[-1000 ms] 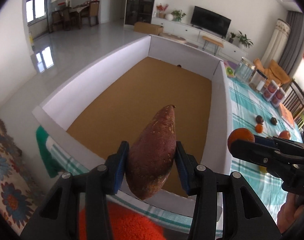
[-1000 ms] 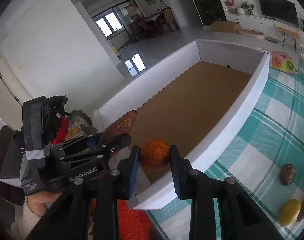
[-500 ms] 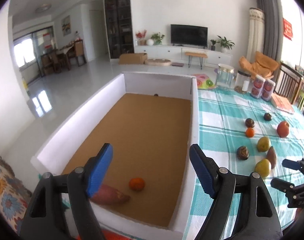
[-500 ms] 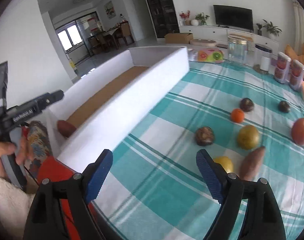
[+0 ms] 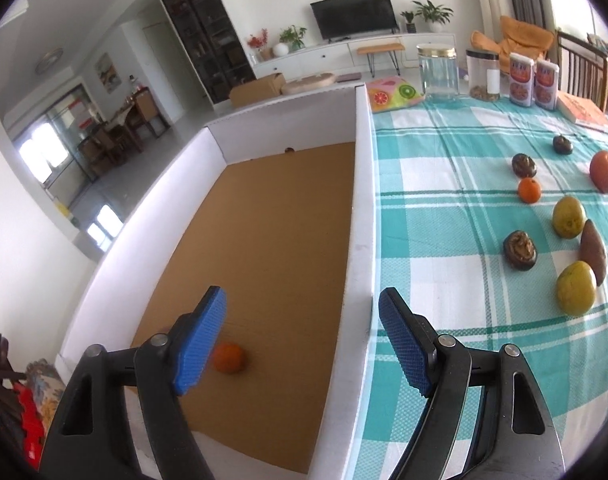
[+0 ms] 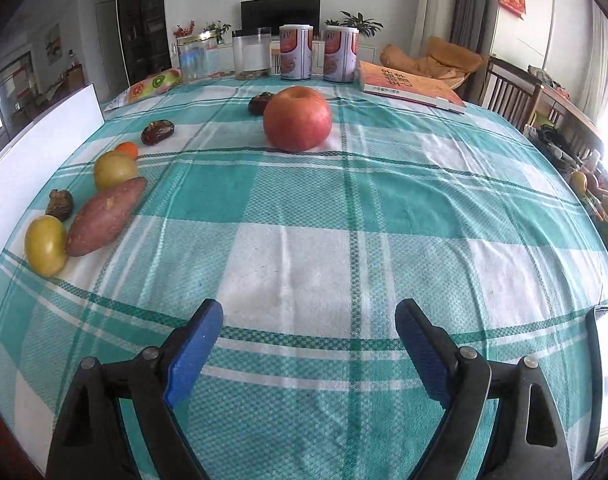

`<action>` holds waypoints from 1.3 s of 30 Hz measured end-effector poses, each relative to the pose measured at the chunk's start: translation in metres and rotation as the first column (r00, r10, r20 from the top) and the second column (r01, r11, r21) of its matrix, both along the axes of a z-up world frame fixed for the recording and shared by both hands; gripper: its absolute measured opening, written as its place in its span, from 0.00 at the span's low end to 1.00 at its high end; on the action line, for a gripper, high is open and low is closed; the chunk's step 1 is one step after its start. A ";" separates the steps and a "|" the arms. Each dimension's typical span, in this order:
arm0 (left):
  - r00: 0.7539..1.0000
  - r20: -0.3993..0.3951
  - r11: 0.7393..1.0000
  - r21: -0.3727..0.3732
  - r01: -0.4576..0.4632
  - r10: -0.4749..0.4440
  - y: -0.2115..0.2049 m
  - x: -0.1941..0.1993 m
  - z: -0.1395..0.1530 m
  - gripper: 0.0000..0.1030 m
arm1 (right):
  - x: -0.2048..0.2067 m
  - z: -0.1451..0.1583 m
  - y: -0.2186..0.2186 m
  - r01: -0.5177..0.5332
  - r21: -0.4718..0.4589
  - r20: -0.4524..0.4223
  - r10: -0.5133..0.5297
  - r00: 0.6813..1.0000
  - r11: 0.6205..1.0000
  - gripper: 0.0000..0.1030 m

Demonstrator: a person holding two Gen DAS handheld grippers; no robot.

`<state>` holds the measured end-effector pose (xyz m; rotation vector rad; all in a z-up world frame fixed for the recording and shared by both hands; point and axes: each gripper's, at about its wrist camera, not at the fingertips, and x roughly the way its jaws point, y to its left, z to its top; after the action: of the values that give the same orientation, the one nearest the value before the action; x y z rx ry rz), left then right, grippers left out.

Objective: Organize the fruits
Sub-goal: 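Drop the sweet potato into the white box with the left tool while the right tool drops a tangerine in, then bring the open left tool back over the table toward the dark brown fruit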

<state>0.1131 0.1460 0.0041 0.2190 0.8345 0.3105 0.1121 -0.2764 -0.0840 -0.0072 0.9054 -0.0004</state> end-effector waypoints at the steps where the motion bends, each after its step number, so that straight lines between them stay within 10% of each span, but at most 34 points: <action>1: 1.000 -0.004 1.000 0.000 0.000 0.000 -0.002 -0.003 -0.002 0.78 | 0.002 -0.001 -0.003 0.002 0.031 -0.005 -0.001 1.000 1.000 0.85; 13: 0.999 0.008 0.999 0.015 -0.045 0.045 -0.014 -0.012 -0.003 0.81 | 0.005 -0.007 0.000 0.005 0.033 -0.017 -0.004 1.000 0.999 0.88; 19: 0.902 0.381 0.965 0.076 -0.251 0.205 -0.025 -0.054 0.046 0.94 | 0.004 -0.007 -0.001 0.001 0.043 -0.015 -0.001 1.000 0.999 0.89; 22: 0.871 0.467 0.981 0.039 -0.190 0.151 -0.041 -0.069 0.068 0.97 | 0.004 -0.007 -0.001 0.000 0.043 -0.015 0.001 1.000 0.999 0.90; 32: 0.964 0.252 0.969 -0.204 0.141 -0.087 -0.100 -0.048 0.019 0.98 | 0.004 -0.007 -0.001 -0.003 0.051 -0.014 0.003 1.000 0.999 0.91; 39: 0.977 0.090 0.947 -0.243 0.211 -0.194 -0.134 -0.043 -0.037 0.98 | 0.004 -0.007 -0.001 -0.005 0.058 -0.014 0.006 1.000 0.998 0.92</action>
<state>0.0700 0.0124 -0.0330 0.0553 0.7712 0.0163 0.1157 -0.2774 -0.0909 0.0440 0.9193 0.0305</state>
